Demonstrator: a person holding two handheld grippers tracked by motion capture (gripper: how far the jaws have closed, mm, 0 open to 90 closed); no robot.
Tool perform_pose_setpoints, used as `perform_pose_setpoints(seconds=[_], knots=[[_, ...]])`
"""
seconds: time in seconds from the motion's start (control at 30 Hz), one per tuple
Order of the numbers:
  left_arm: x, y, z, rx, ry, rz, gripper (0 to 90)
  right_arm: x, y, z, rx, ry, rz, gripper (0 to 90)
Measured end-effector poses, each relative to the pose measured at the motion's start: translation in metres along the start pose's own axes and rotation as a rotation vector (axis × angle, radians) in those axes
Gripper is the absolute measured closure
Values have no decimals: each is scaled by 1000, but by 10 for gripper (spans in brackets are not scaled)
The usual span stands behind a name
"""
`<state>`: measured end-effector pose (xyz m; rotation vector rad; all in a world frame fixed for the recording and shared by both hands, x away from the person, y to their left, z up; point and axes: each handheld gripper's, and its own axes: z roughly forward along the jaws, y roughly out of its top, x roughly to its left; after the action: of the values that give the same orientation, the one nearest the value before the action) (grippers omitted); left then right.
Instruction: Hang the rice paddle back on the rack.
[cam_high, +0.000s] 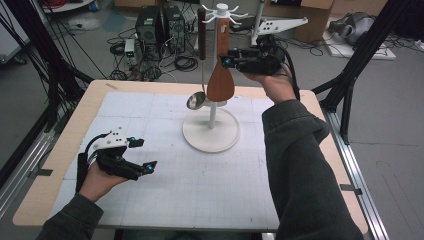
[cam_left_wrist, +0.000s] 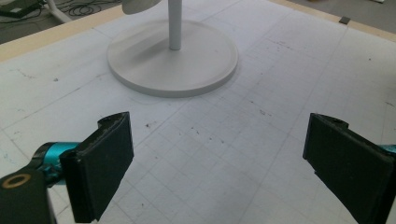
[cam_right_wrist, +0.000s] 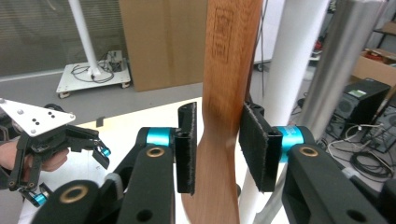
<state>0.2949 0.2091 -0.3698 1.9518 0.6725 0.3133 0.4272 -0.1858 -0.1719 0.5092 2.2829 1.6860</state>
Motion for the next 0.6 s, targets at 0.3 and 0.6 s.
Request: perform_pose_setpoints(seconds=[0.3, 0.6], knots=[[0, 0, -1, 3, 4, 2, 91, 8, -19, -12, -31, -46, 14, 571], [1, -1, 1, 11, 5, -2, 91, 16, -40, -15, -22, -29, 52, 481]])
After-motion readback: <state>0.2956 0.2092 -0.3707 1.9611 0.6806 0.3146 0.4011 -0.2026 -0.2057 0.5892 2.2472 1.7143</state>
